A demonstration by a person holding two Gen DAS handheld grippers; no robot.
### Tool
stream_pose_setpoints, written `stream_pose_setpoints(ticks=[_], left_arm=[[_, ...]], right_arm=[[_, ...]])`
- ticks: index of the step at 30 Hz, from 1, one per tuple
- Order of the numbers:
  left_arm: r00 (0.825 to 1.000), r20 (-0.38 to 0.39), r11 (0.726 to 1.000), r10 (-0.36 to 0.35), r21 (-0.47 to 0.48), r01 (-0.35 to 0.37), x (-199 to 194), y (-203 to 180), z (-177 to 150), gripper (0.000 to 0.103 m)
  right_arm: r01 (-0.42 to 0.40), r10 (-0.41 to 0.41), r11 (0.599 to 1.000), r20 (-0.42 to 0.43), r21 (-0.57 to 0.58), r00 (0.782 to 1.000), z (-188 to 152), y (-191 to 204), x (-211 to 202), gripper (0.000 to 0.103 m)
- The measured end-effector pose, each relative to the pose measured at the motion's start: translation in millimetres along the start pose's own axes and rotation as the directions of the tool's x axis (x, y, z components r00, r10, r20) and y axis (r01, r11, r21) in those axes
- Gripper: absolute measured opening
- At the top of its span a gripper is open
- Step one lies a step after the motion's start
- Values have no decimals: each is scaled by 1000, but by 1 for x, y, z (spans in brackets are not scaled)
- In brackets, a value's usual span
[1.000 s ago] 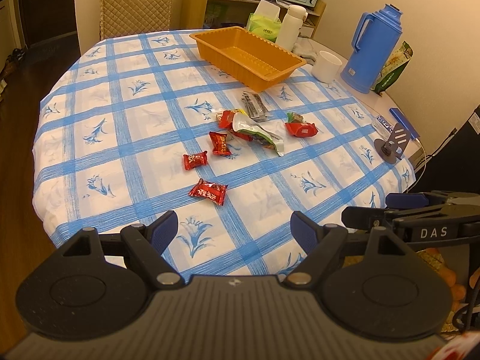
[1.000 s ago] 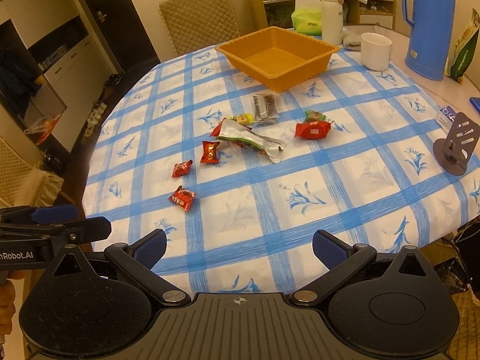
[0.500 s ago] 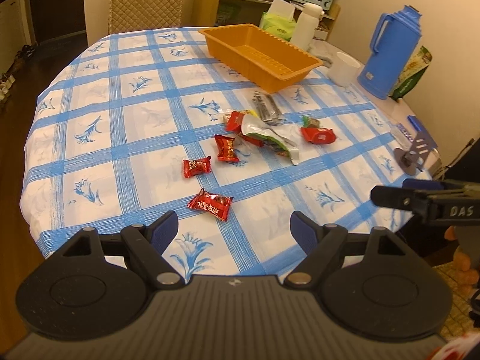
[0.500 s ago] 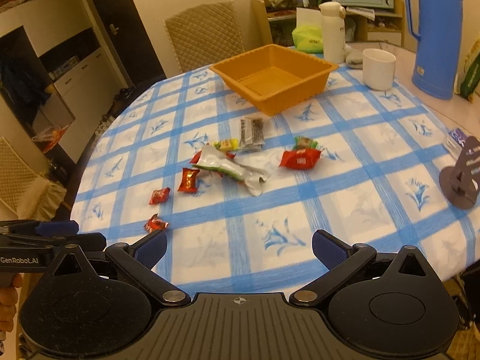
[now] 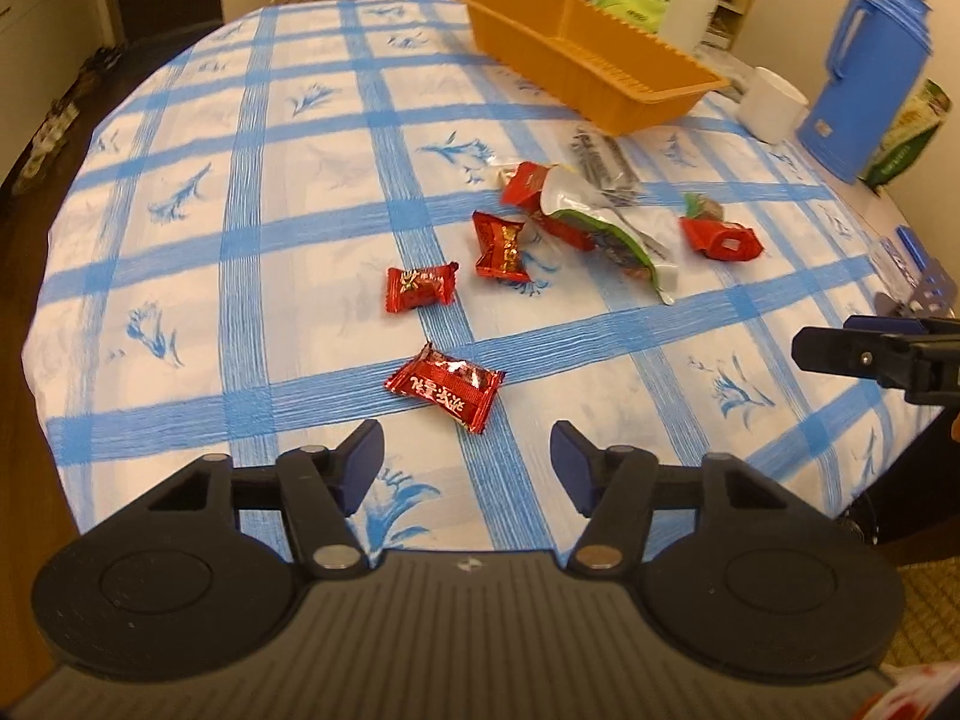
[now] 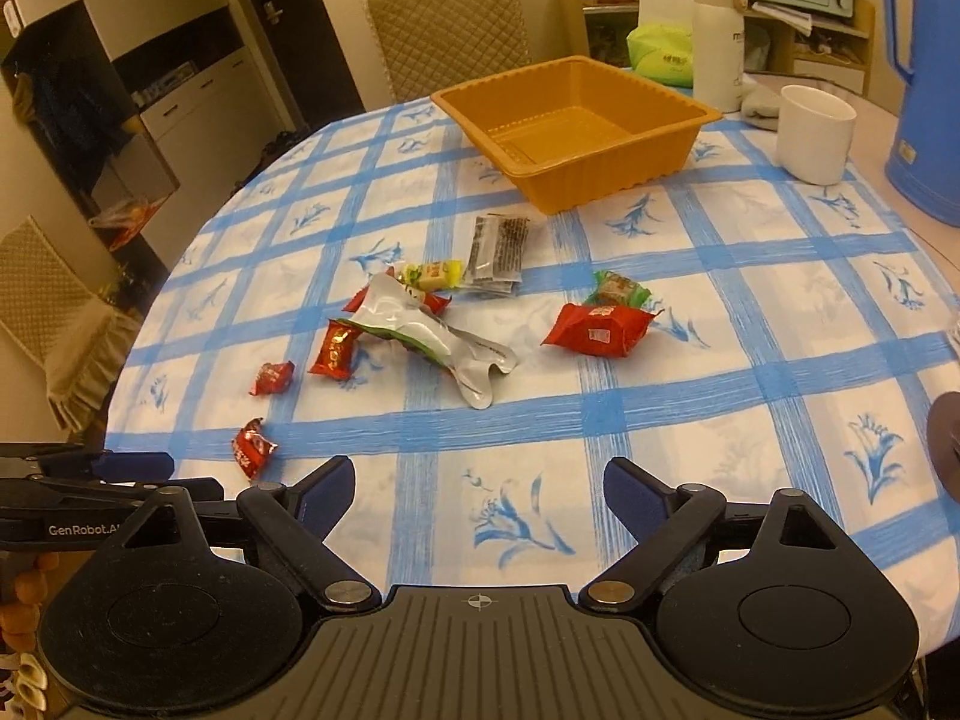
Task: Organize snacks
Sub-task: 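Grasp the red candy with the left tool while the right tool grasps the silver-green packet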
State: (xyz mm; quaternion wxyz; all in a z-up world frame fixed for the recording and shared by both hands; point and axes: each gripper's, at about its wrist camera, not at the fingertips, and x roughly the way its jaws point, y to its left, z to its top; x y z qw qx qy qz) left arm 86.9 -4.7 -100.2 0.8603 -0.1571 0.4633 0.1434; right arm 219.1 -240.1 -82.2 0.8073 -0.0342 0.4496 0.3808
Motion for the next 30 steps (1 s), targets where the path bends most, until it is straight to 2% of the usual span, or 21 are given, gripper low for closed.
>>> stream_pose_setpoints(ticks=[8,15,20,27,30], left_arm=[[999,-23,996,22,-87,-24,26,-6,8,55],[998,-12,988,54,-146,-55,40,-9,17,51],[997,-8,984,77,-163,-77,49,-13,22,43],[993,-5,980,116,-163,-115,57,-15,25,38],[990,-3,978,140,-153,-139,58,-16,26,29]], right_arm=[[-26,25,999,-24,-42,999,20,-19,16,90],[-46,44,996,-34,-70,998,33,-33,26,90],[-61,57,994,-42,-87,997,40,-40,33,90],[-93,88,988,-45,-120,995,50,-44,41,90],[-107,102,984,-41,-144,994,54,-43,45,90]])
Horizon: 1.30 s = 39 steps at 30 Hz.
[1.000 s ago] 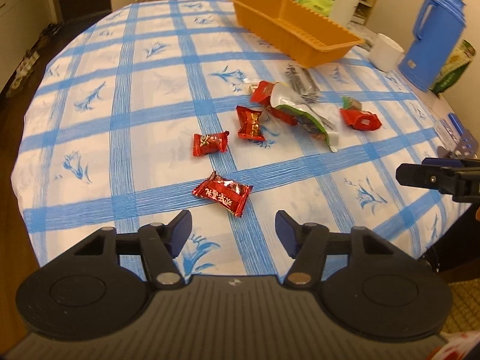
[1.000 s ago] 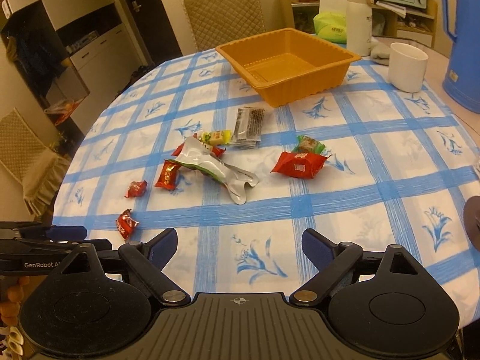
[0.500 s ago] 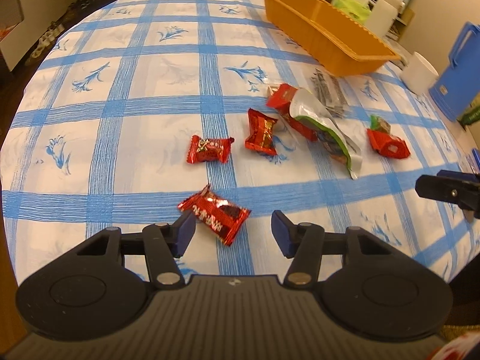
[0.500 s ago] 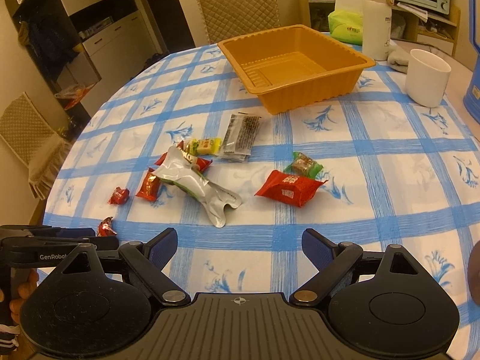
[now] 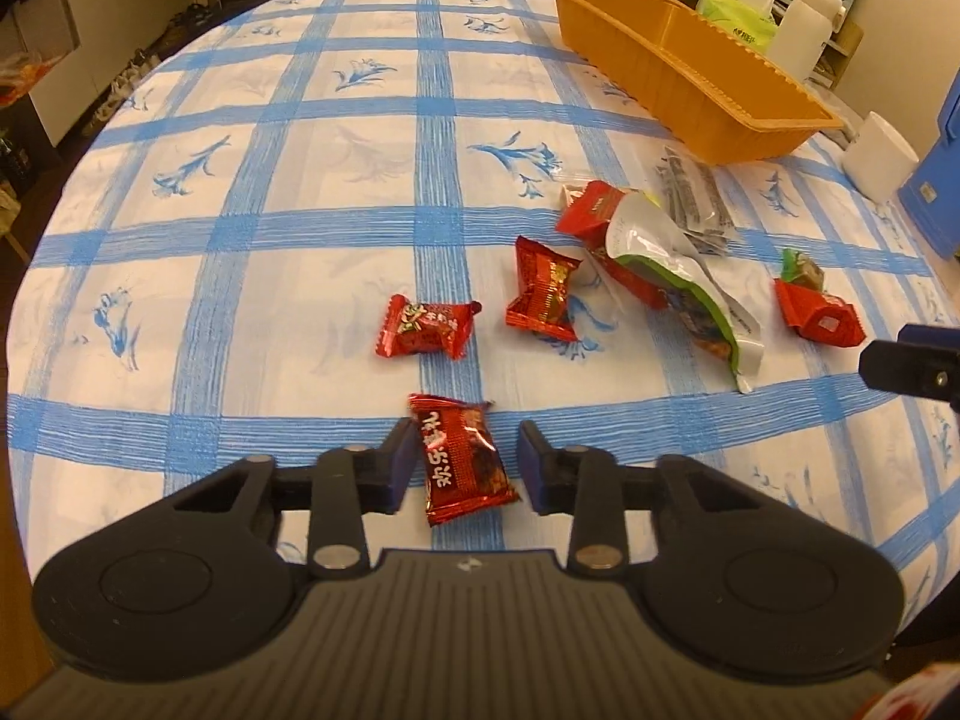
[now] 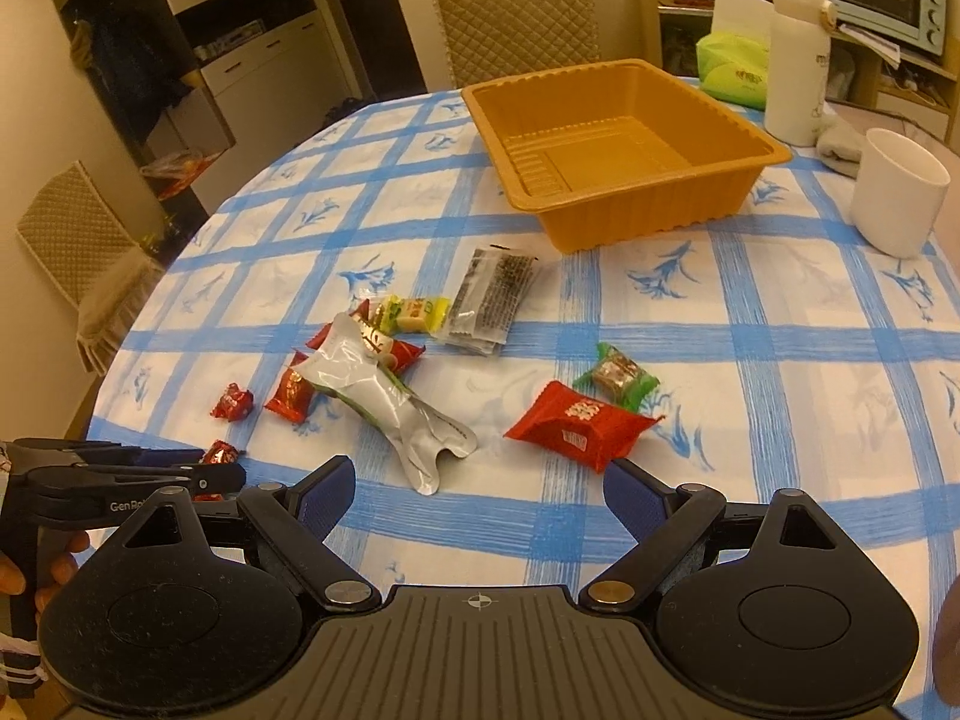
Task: Organize snacks
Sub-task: 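Grasp the red candy with the left tool while the right tool grasps the silver-green packet, then carry the red candy and silver-green packet over the orange tray with both tools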
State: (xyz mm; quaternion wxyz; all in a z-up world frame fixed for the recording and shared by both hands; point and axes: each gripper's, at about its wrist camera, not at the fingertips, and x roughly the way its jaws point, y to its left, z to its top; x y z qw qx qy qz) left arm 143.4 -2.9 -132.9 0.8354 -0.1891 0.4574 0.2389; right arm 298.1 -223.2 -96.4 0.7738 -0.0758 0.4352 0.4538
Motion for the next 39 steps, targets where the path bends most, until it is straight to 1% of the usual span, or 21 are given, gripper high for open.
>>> stream_pose_setpoints(ticks=[2,5,8,10,12,15,17,19,22,23,26,28,31,32,33,35,39], left_arm=[[1000,1,1000,5,0,-5,0,1,0,23],[1000,0,1000,5,-1,-5,-1,4,-1,23],[1000,-1,1000,16,-1,-16,-3,6,-3,22],[1000,-1,1000,27,-8,-27,-6,9,-4,22],[999,3,999,41,-17,-41,-10,14,-4,22],[998,12,997,63,-35,-63,-17,21,-5,22],[997,16,996,75,-47,-74,-22,26,-6,22],[996,20,994,90,-58,-89,-27,31,-7,22],[994,27,992,105,-75,-103,-33,36,-9,22],[994,29,991,109,-80,-106,-35,37,-9,22],[992,36,989,119,-91,-115,-40,41,-11,22],[992,38,988,124,-95,-120,-42,42,-12,22],[991,42,988,128,-97,-124,-44,42,-11,22],[991,43,988,128,-95,-123,-44,41,-10,22],[991,46,988,127,-93,-123,-45,40,-10,22],[991,52,990,121,-86,-116,-47,37,-8,22],[992,71,993,105,-61,-101,-49,27,0,22]], right_arm=[[-10,10,1000,3,-16,1000,2,1,3,90],[-34,34,998,8,-51,999,6,4,8,86],[-64,65,993,7,-95,998,9,8,16,76],[-94,95,986,6,-135,995,12,11,23,65],[-119,122,975,5,-187,992,15,15,31,62],[-152,161,947,8,-284,987,19,25,42,60],[-173,183,917,-5,-359,983,20,32,50,60],[-180,185,891,-30,-416,982,19,39,61,60],[-180,175,872,-54,-454,983,18,43,76,57],[-185,177,868,-61,-461,982,18,43,80,56],[-186,172,855,-74,-484,982,18,45,89,48],[-187,170,850,-78,-492,982,18,45,93,37],[-180,171,847,-64,-500,983,18,45,91,33],[-186,179,850,-61,-493,982,18,44,89,31],[-197,193,860,-57,-471,980,19,42,86,27],[-211,206,880,-57,-425,977,22,39,79,26],[-213,212,914,-42,-347,976,24,33,62,26]])
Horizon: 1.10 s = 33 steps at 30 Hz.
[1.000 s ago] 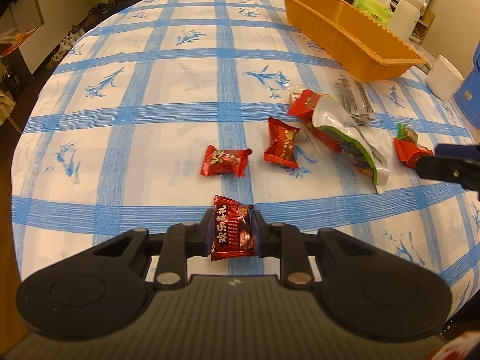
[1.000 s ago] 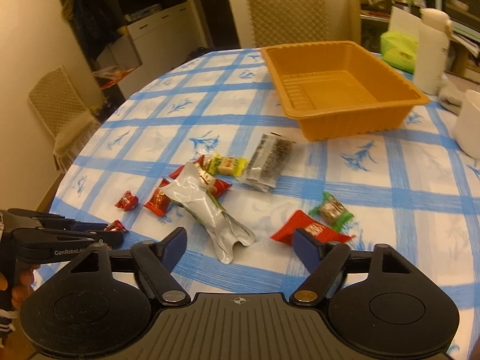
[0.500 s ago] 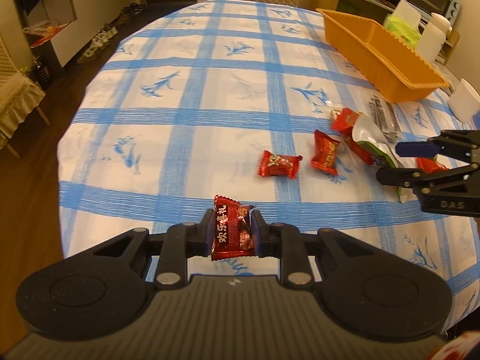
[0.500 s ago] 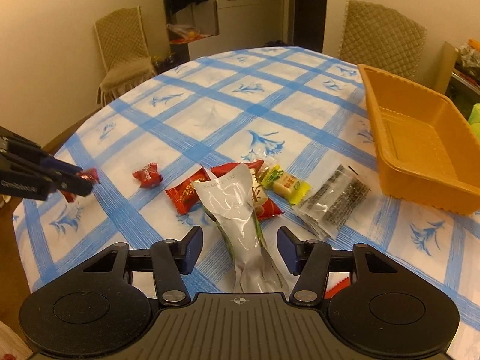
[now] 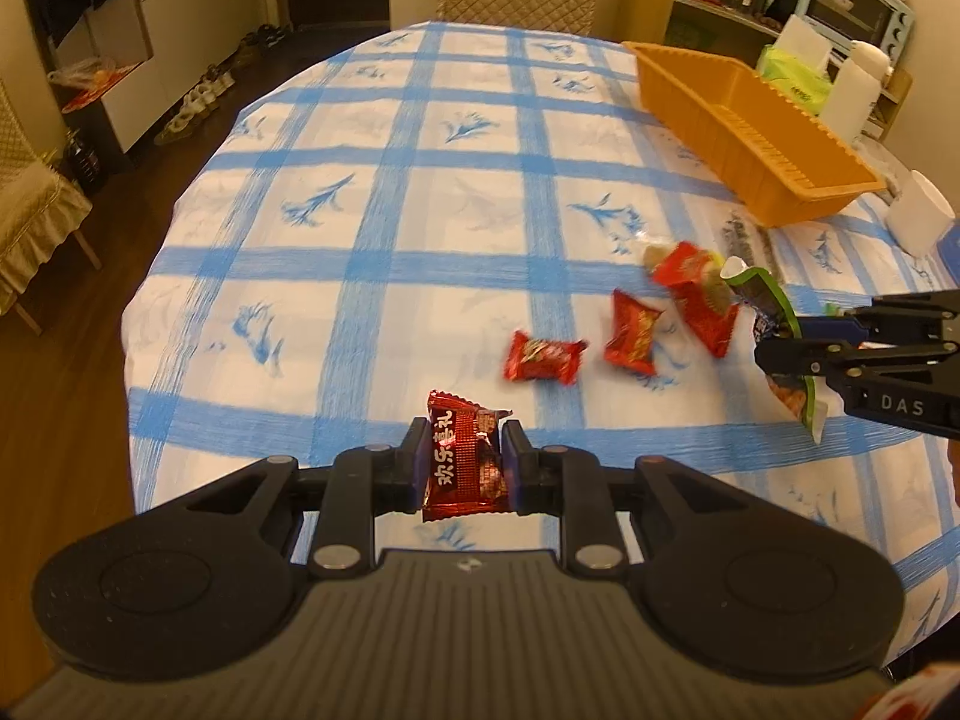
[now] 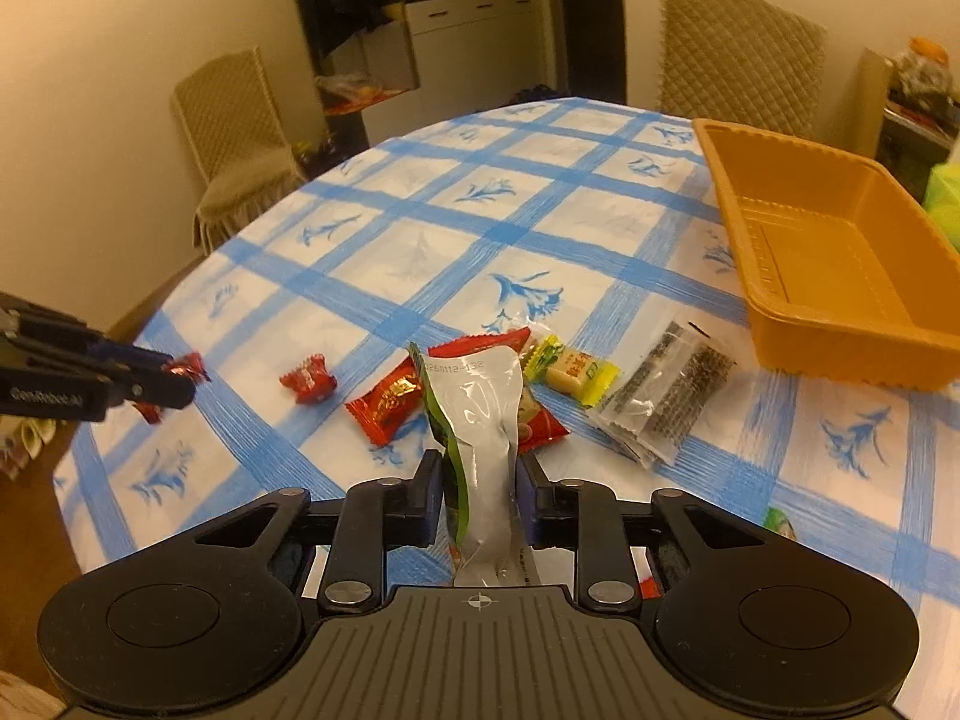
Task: Organize snacks
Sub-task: 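Carry the red candy and silver-green packet over the orange tray with both tools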
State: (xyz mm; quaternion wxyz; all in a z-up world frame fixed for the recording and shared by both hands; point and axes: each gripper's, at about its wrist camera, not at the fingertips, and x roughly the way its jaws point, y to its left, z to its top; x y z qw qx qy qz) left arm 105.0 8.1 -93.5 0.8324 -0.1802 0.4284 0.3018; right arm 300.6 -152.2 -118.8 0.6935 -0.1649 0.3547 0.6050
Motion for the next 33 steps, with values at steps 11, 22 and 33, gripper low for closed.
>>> stream_pose_setpoints(ticks=[11,22,33], left_arm=[[994,39,988,-105,118,100,-6,-51,35,22],[965,85,935,-248,280,216,6,-113,102,22],[934,99,880,-345,381,284,42,-171,177,22]], right_arm=[[40,-49,970,29,241,998,6,-28,-54,26],[102,-145,903,73,418,987,26,-78,-98,26],[151,-246,856,132,495,960,69,-132,-109,26]])
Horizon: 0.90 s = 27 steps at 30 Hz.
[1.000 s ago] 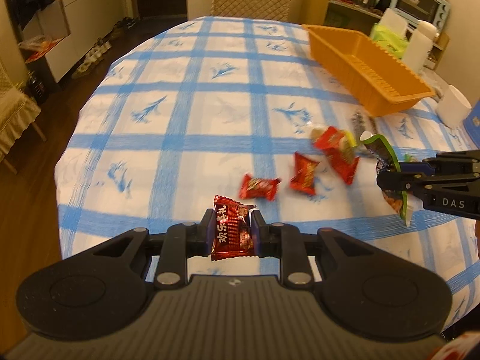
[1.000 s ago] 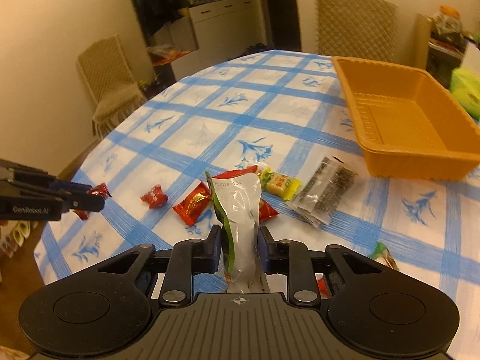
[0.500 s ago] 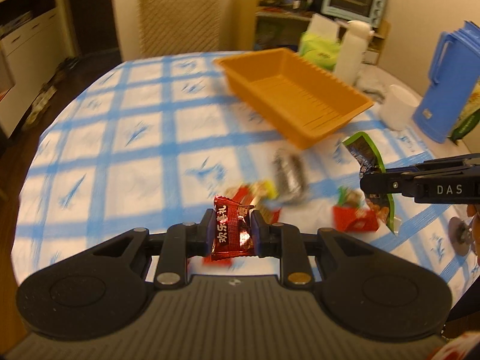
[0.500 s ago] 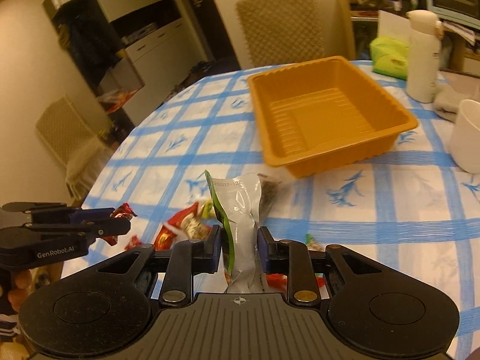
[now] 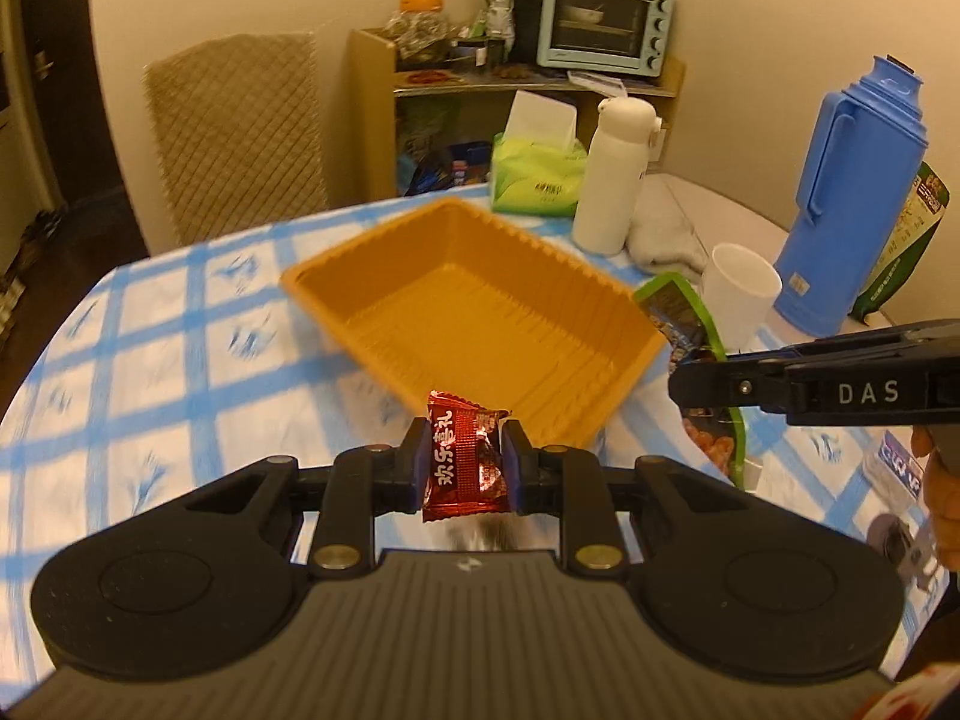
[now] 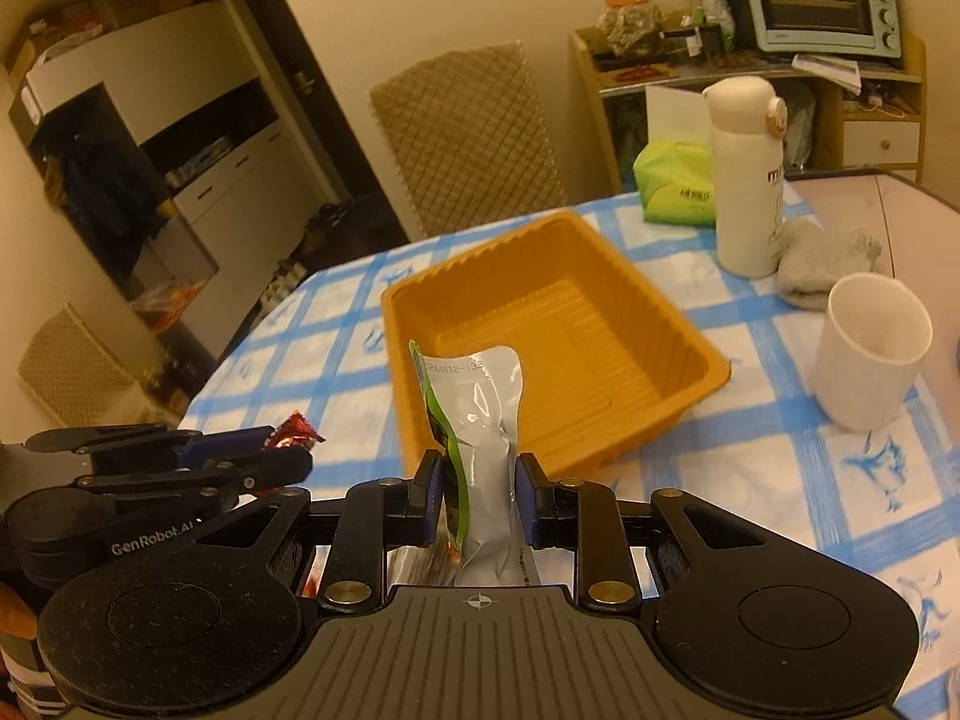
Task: Organize snacks
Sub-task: 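Carry the red candy and silver-green packet over the orange tray with both tools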
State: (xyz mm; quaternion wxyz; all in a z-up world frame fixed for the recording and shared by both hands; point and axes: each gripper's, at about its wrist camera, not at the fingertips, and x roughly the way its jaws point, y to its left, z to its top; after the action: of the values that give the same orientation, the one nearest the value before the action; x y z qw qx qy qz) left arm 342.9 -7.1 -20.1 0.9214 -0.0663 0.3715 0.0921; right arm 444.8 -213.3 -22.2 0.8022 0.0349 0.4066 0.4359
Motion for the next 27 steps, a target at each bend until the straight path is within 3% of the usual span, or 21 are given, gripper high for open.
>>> stream_pose_setpoints(ticks=[13,27], left_arm=[[999,-34,1000,5,14,-4,76,11,47,22],[997,-72,1000,-6,13,6,114,21,55,22]], right_arm=[[41,-43,996,14,76,999,50,-28,63,26],[119,-115,988,-50,97,992,51,-45,119,26]])
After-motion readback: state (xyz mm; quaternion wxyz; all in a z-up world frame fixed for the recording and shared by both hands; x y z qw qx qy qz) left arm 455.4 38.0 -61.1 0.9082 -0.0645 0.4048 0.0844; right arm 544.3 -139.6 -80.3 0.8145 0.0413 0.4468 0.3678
